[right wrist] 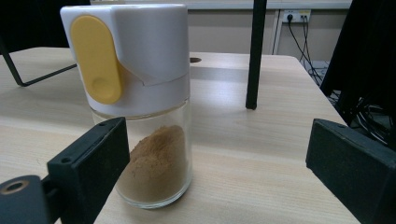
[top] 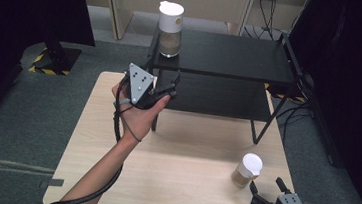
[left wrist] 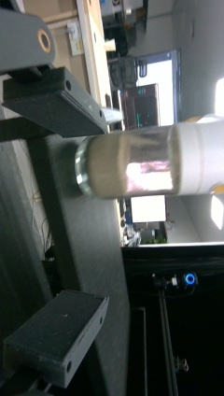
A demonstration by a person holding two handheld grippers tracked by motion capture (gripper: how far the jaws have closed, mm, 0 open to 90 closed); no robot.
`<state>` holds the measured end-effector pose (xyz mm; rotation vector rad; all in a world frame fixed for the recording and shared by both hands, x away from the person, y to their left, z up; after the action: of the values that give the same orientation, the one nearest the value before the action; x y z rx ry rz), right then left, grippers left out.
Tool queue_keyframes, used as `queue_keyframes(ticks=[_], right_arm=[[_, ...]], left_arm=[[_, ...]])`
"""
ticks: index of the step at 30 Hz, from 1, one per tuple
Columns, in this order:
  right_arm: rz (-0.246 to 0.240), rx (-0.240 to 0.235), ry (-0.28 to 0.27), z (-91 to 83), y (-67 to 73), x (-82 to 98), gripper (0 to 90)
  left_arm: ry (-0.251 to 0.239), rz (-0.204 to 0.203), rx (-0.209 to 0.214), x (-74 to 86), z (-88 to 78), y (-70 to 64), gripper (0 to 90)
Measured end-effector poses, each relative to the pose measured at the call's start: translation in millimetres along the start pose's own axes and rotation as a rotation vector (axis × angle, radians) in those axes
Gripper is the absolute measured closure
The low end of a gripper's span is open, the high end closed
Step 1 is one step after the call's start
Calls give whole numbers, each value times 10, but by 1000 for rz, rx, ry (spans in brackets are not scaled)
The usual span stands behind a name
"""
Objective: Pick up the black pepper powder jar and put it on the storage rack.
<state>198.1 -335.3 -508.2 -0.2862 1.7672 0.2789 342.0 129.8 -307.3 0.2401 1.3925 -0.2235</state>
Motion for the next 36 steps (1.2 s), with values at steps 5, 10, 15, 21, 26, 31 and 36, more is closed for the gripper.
queue_keyframes(ticks=[5, 10, 15, 21, 26, 31, 36], right_arm=[[-1, 0, -1, 0, 1, 1, 65], [-2, 0, 0, 1, 1, 0, 65], [-1, 0, -1, 1, 2, 0, 65], [-2, -1, 0, 0, 1, -1, 65], [-2, -1, 1, 0, 1, -1, 64], [-1, -1, 0, -1, 2, 0, 64], [-3, 0, 0, 0, 4, 0, 64]], left_arm=[[9, 5, 15, 168, -108, -21, 141], [8, 7, 17, 316, -207, -49, 141], [11, -2, 33, 450, -277, -72, 141], [36, 0, 44, 624, -355, -87, 138], [51, -18, 56, 762, -414, -76, 136], [68, -11, 59, 888, -467, -65, 135], [83, -11, 59, 1001, -504, -53, 134]])
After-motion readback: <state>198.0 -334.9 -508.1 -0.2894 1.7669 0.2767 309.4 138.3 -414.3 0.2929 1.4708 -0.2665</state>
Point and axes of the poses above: each handheld gripper's, and its own axes: z roughly forward along the jaws, x roughly out of its underside, y roughly to its left, the point moved 7 cm from there along z, roughly forward along the jaws, and after that the axes turned 6 degrees about -x, right-handed, at the moved point
